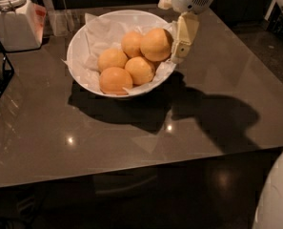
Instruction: Pick orange from white bowl
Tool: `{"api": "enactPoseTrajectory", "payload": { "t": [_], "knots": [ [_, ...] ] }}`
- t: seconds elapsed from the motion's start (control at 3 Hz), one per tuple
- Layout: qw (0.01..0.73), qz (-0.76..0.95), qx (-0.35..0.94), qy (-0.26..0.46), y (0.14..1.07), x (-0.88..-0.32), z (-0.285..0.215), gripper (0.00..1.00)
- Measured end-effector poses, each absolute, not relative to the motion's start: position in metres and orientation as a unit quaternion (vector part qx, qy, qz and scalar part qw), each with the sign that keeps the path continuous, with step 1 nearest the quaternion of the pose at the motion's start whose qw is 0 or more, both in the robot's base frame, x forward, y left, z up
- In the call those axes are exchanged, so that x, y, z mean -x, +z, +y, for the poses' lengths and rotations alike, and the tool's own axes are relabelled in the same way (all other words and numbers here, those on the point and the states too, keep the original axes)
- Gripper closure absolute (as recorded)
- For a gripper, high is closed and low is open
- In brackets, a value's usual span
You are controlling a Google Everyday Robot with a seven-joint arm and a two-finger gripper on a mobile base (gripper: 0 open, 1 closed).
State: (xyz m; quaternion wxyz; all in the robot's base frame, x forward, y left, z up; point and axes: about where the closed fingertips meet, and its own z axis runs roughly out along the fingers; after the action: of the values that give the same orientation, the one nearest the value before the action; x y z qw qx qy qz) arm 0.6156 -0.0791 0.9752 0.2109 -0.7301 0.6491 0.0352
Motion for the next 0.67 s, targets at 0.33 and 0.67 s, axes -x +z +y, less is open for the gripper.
{"api": "enactPoseTrajectory", "payload": {
  "t": [0.33, 0.67],
  "knots": [
    [0.211, 0.649, 0.730, 0.035, 0.9752, -0.6158, -0.0790, 0.18],
    [0.211, 0.649, 0.730, 0.035, 0.9751, -0.6159, -0.0789, 0.18]
  ]
}}
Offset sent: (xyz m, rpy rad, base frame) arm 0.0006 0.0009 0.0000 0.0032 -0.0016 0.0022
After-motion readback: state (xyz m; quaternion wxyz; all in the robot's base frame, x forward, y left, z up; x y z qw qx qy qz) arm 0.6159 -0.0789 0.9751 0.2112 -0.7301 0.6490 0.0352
